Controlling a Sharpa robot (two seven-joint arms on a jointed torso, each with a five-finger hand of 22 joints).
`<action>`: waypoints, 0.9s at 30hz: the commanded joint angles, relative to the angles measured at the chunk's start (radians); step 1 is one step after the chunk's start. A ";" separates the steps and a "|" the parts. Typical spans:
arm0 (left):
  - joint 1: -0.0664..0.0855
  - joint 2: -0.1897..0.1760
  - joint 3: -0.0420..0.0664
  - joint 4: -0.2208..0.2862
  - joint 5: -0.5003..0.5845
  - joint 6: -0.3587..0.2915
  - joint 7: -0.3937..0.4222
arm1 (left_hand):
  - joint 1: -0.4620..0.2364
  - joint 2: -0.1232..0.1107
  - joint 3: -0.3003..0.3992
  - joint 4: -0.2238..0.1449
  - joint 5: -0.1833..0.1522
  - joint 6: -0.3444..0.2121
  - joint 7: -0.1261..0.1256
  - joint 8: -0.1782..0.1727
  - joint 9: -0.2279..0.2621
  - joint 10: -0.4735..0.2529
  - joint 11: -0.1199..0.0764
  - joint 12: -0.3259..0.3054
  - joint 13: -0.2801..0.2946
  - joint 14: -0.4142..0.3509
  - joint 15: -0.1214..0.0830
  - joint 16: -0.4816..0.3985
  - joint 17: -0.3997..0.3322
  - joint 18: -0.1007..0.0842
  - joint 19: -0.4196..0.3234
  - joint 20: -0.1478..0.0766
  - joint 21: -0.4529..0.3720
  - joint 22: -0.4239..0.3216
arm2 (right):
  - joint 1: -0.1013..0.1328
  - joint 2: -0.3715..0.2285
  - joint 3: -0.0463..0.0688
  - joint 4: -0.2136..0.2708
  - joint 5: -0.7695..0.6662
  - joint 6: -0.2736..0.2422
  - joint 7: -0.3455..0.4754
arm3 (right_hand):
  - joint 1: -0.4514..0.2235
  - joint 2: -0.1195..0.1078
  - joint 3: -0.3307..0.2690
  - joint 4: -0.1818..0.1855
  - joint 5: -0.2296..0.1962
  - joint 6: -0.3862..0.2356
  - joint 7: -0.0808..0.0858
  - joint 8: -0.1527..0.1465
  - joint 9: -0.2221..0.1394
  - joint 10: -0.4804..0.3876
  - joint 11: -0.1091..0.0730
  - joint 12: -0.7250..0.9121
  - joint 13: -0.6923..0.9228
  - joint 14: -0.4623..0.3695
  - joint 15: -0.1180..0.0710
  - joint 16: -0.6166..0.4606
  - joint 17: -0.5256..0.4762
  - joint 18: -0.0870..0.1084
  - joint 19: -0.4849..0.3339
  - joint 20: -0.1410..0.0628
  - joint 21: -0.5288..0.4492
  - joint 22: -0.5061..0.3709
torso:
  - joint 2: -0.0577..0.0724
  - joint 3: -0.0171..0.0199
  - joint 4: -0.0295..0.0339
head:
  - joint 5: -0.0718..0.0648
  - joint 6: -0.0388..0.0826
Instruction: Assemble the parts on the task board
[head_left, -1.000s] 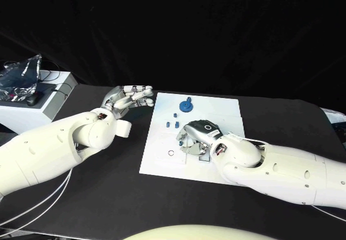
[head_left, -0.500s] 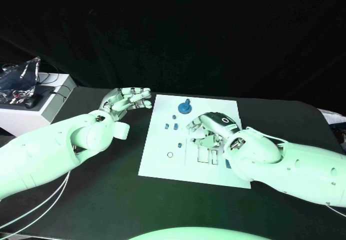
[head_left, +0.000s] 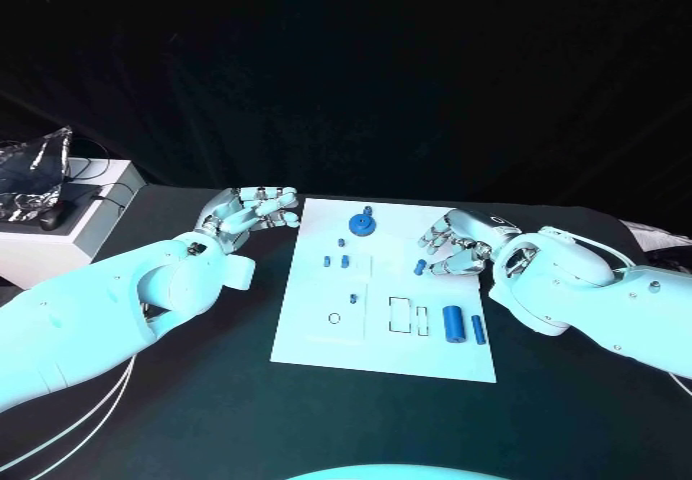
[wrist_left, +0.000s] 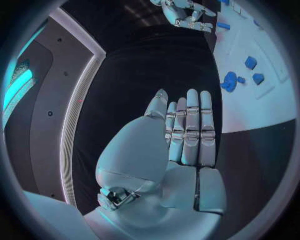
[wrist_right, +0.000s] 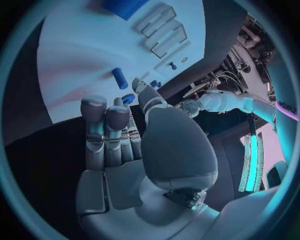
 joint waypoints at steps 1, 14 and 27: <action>-0.004 0.001 0.001 0.001 -0.005 0.023 0.002 | 0.002 -0.002 0.001 0.004 -0.003 0.002 0.005 -0.002 -0.001 -0.006 -0.001 -0.002 -0.001 0.003 -0.003 0.010 0.007 -0.004 0.008 -0.002 0.006 0.004 | 0.002 0.003 0.000 -0.011 -0.048 0.124 0.016 | 0.010 0.007 -0.022 0.006 -0.006 -0.002 -0.011 -0.003 0.000 -0.010 0.001 0.003 0.001 -0.007 0.003 0.004 0.001 0.005 0.060 -0.007 0.007 0.017 | 0.000 0.0016 -0.0005 | -0.006 0.001; -0.008 0.000 0.001 0.002 -0.005 0.023 0.004 | 0.001 -0.001 0.001 0.004 -0.002 0.001 0.005 -0.002 -0.001 -0.007 0.000 -0.002 -0.001 -0.014 -0.001 0.021 0.023 -0.007 -0.002 -0.003 0.012 0.011 | -0.002 0.047 -0.004 -0.058 -0.111 0.132 0.014 | 0.031 0.027 -0.006 0.018 -0.011 0.007 -0.007 -0.003 0.000 -0.012 0.003 0.002 -0.001 -0.007 0.004 0.005 0.000 0.008 0.060 -0.004 0.005 0.019 | 0.000 -0.0018 0.0018 | -0.005 -0.001; -0.008 -0.001 0.001 0.001 -0.005 0.023 0.003 | 0.000 -0.001 0.001 0.004 -0.002 0.001 0.005 -0.002 -0.001 -0.006 0.000 -0.001 -0.001 -0.014 -0.001 0.020 0.022 -0.007 -0.003 -0.002 0.012 0.011 | -0.012 0.071 -0.007 -0.076 -0.115 0.119 0.020 | -0.015 0.041 0.184 0.000 -0.035 0.085 0.000 -0.003 0.000 0.049 -0.012 -0.006 -0.001 -0.006 -0.007 0.010 0.002 0.000 0.060 -0.013 0.024 0.029 | 0.000 -0.0006 0.0005 | -0.003 -0.006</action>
